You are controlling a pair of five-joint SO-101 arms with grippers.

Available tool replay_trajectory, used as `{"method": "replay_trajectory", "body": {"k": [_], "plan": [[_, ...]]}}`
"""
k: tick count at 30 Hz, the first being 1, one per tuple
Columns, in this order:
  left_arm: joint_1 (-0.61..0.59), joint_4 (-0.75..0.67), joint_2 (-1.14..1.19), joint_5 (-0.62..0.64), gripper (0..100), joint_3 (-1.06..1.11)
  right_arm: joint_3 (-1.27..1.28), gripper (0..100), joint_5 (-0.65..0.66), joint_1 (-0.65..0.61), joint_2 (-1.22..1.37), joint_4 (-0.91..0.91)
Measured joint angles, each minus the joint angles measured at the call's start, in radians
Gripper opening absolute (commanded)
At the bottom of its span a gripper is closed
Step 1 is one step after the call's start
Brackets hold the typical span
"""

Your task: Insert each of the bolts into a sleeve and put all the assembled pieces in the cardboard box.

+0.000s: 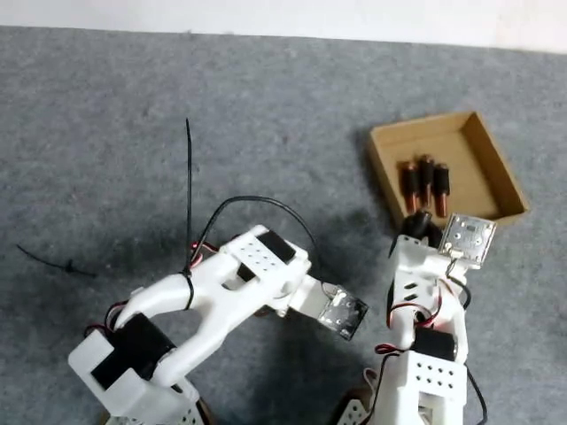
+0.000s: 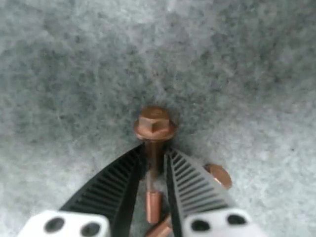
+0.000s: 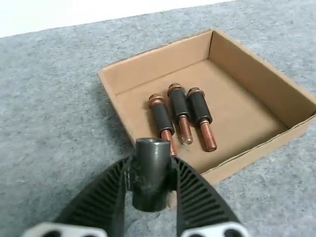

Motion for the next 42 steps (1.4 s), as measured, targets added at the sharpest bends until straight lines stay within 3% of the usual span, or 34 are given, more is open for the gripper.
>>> {"method": "replay_trajectory", "body": {"k": [5,16,24,33,42], "plan": [[-0.058,-0.017,0.014,0.147,0,-0.084,0.000,0.5,0.000,0.000,0.000,0.000],[-0.178,-0.210,0.003,0.595,0,-0.149,0.000,0.5,0.000,0.000,0.000,0.000],[-0.186,-0.273,-0.336,0.766,0,0.014,0.000,0.5,0.000,-0.003,0.000,0.000],[-0.253,-0.443,-0.632,0.914,1,0.298,0.048,0.5,0.009,-0.233,0.000,0.000],[-0.278,-0.629,-0.930,1.189,1,0.506,0.049,0.5,0.239,-0.512,0.000,0.000]]}}
